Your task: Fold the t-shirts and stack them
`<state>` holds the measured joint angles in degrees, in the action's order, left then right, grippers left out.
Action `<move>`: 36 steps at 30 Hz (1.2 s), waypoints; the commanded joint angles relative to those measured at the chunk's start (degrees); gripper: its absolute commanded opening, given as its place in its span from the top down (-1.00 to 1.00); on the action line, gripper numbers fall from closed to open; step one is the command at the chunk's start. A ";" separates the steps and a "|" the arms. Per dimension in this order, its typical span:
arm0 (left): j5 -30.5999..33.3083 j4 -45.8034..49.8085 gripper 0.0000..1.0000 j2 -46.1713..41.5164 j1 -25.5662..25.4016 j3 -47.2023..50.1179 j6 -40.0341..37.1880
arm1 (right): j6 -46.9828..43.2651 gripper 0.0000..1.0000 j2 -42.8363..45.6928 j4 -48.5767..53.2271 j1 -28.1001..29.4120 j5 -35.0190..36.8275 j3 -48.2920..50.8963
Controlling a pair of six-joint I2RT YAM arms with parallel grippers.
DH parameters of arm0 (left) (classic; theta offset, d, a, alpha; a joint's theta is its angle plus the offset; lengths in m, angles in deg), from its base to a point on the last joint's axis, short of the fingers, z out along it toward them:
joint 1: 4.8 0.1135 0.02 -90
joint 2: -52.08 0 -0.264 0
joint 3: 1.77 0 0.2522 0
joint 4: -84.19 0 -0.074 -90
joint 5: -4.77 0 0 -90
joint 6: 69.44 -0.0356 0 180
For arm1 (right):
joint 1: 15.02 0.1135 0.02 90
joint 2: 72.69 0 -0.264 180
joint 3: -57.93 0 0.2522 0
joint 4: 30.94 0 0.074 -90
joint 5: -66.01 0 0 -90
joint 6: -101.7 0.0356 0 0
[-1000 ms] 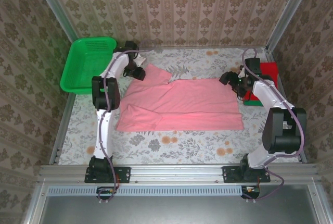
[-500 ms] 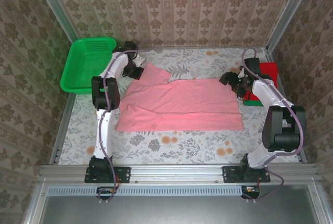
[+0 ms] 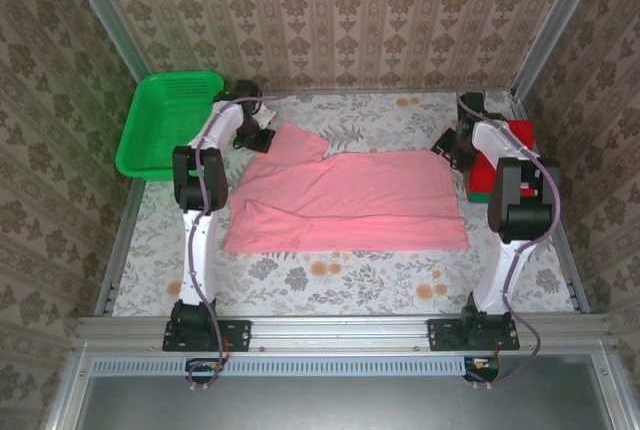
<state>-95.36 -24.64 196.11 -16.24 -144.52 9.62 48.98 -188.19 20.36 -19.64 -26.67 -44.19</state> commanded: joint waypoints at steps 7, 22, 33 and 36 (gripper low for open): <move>-3.62 -0.95 1.00 -0.18 -0.03 1.46 1.96 | 2.23 0.13 -10.45 6.02 1.90 8.17 -13.06; -5.71 -0.80 1.00 -0.25 0.27 1.89 1.32 | 2.98 0.21 -20.89 12.97 2.25 12.60 -25.89; -9.16 -2.74 1.00 -2.08 0.28 3.95 -1.09 | 2.74 1.00 -23.23 15.03 2.25 9.88 -27.87; -9.95 -3.22 1.00 -2.80 0.34 3.90 -1.96 | 1.45 1.00 -21.29 14.53 2.25 9.97 -27.55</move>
<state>-100.76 -27.38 194.97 -14.91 -141.79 9.77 51.06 -209.65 32.34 -17.54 -16.24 -71.51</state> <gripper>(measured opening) 0.051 0.044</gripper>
